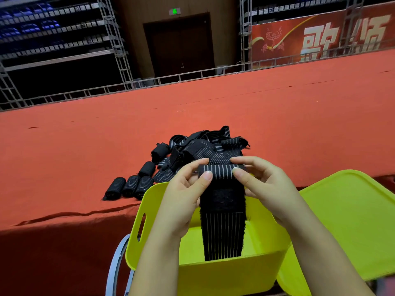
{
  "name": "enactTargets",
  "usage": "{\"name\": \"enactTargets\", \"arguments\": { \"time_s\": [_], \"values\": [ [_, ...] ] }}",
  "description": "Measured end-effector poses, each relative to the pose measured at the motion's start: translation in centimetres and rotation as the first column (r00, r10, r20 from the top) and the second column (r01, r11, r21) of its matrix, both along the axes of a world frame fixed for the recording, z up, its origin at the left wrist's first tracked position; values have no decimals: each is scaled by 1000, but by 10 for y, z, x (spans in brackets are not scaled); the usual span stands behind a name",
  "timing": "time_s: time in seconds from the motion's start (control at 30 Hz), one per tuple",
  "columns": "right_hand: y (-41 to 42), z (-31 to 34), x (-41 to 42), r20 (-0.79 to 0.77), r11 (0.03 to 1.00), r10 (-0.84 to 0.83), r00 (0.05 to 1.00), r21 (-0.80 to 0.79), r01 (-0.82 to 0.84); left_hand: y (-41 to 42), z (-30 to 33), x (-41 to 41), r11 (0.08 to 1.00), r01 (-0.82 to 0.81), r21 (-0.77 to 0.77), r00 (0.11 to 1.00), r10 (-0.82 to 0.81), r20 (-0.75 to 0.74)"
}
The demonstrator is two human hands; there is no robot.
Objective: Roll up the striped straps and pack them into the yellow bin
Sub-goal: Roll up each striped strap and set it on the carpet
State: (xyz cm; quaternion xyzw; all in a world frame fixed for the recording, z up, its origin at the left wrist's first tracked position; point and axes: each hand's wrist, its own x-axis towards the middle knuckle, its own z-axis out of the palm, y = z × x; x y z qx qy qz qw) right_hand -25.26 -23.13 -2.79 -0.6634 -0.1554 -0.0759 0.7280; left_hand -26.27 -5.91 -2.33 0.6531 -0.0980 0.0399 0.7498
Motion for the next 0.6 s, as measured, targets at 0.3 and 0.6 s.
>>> {"name": "enactTargets", "arguments": {
  "time_s": [0.3,0.6],
  "values": [
    [2,-2,3,48,999,-5,999,37,3,3,0,-2,997,71,14,993,-69,-96],
    [4,-6,3,221,996,-73,973,-43,84,2,-3,0,997,62,46,986,-55,-155]
  ]
}}
